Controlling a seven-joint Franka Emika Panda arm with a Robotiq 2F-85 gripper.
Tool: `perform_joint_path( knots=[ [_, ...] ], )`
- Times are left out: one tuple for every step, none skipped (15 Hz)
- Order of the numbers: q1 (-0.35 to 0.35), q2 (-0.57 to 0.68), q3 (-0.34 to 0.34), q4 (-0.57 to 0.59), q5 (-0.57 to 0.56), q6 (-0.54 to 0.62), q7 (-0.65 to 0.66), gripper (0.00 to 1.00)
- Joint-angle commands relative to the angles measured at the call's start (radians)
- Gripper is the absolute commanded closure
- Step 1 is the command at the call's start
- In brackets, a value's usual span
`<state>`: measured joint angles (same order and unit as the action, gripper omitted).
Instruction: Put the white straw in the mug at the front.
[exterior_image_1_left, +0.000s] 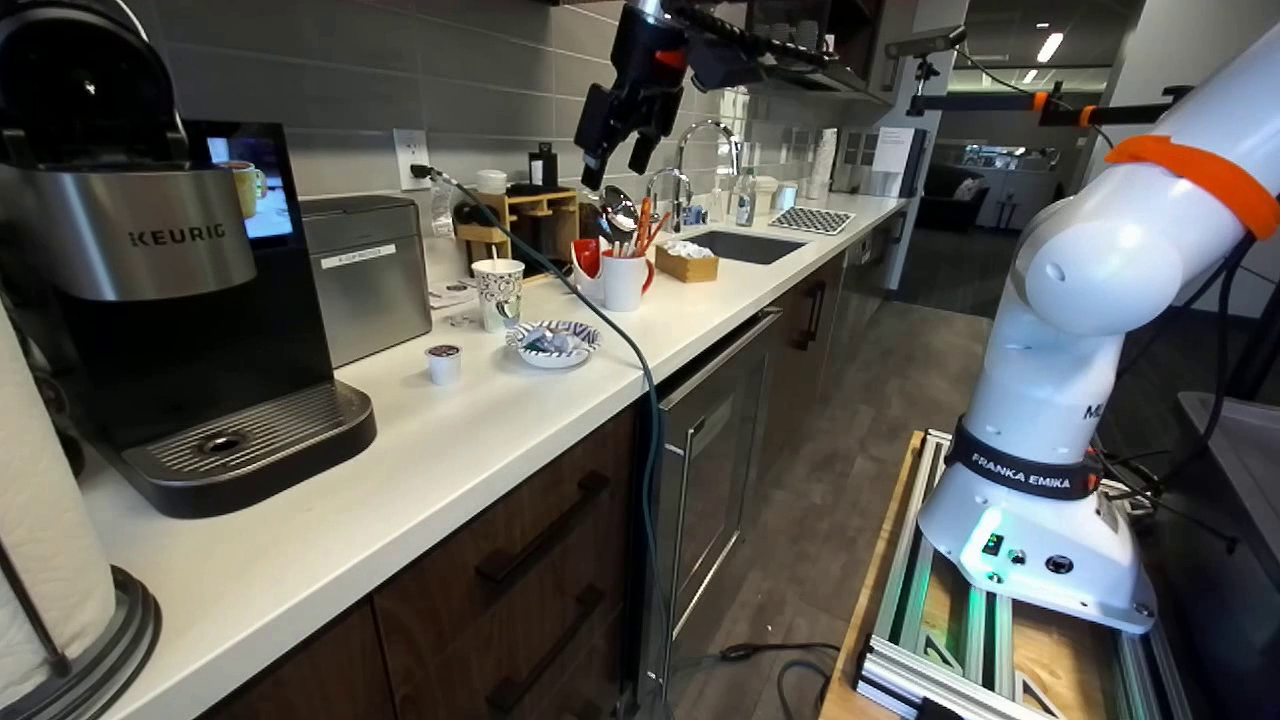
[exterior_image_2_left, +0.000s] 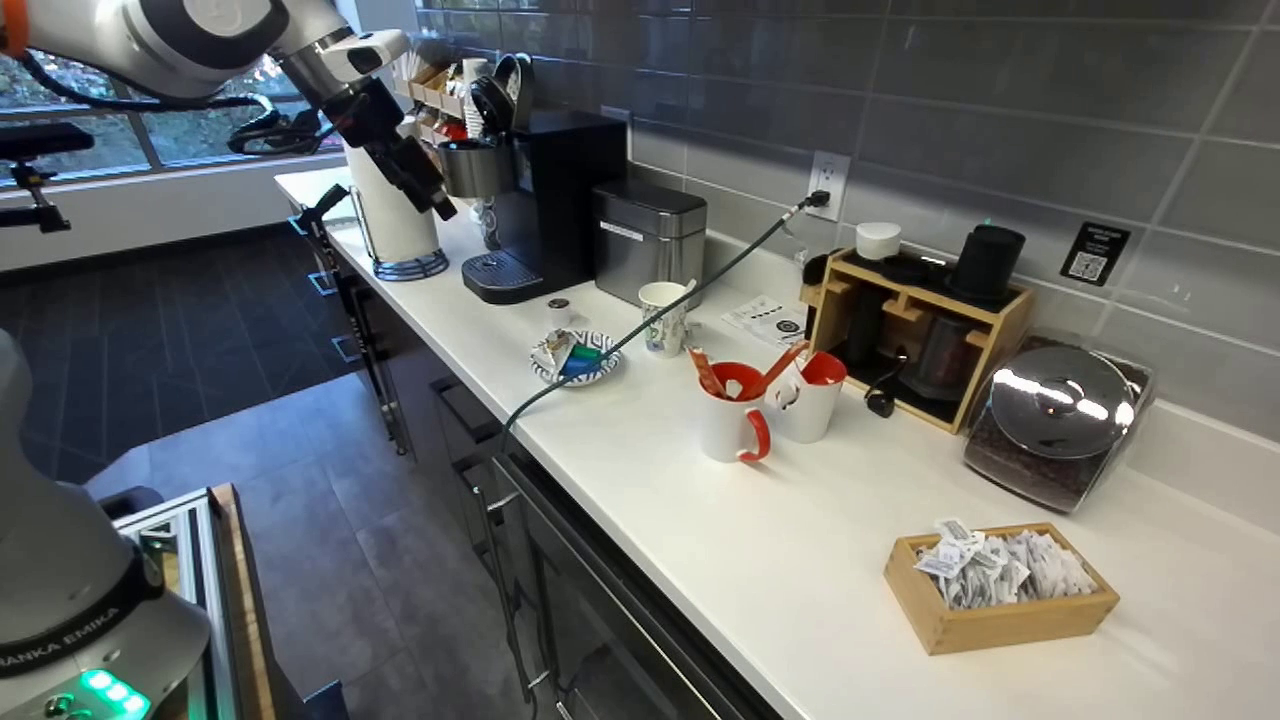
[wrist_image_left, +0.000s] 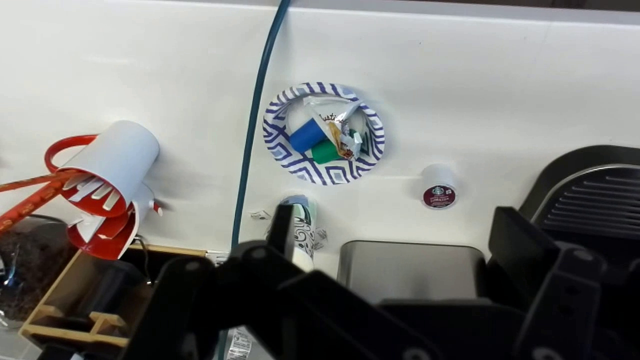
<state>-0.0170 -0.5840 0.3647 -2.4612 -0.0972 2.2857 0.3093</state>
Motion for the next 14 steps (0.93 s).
perform_joint_path(
  knots=[
    [0.031, 0.009, -0.027, 0.005, -0.024, -0.004, 0.018, 0.00],
    [0.009, 0.030, 0.012, 0.036, -0.037, -0.077, 0.086, 0.00],
    [-0.039, 0.059, 0.077, 0.056, -0.085, -0.082, 0.211, 0.00],
    [-0.085, 0.077, 0.131, 0.065, -0.084, -0.068, 0.269, 0.00],
    [-0.105, 0.114, 0.165, 0.091, -0.105, -0.095, 0.343, 0.00],
    [-0.141, 0.142, 0.214, 0.107, -0.117, -0.097, 0.415, 0.00],
    [-0.167, 0.177, 0.257, 0.129, -0.134, -0.113, 0.491, 0.00],
    [-0.205, 0.209, 0.306, 0.153, -0.145, -0.118, 0.566, 0.00],
    [-0.245, 0.252, 0.343, 0.183, -0.171, -0.117, 0.642, 0.00],
    [-0.285, 0.289, 0.374, 0.213, -0.202, -0.129, 0.707, 0.00],
    [-0.249, 0.351, 0.329, 0.247, -0.279, -0.151, 0.791, 0.00],
    [-0.260, 0.395, 0.322, 0.281, -0.324, -0.175, 0.847, 0.00],
    [-0.250, 0.441, 0.299, 0.319, -0.371, -0.206, 0.907, 0.00],
    [-0.236, 0.494, 0.266, 0.362, -0.419, -0.235, 0.963, 0.00]
  ],
)
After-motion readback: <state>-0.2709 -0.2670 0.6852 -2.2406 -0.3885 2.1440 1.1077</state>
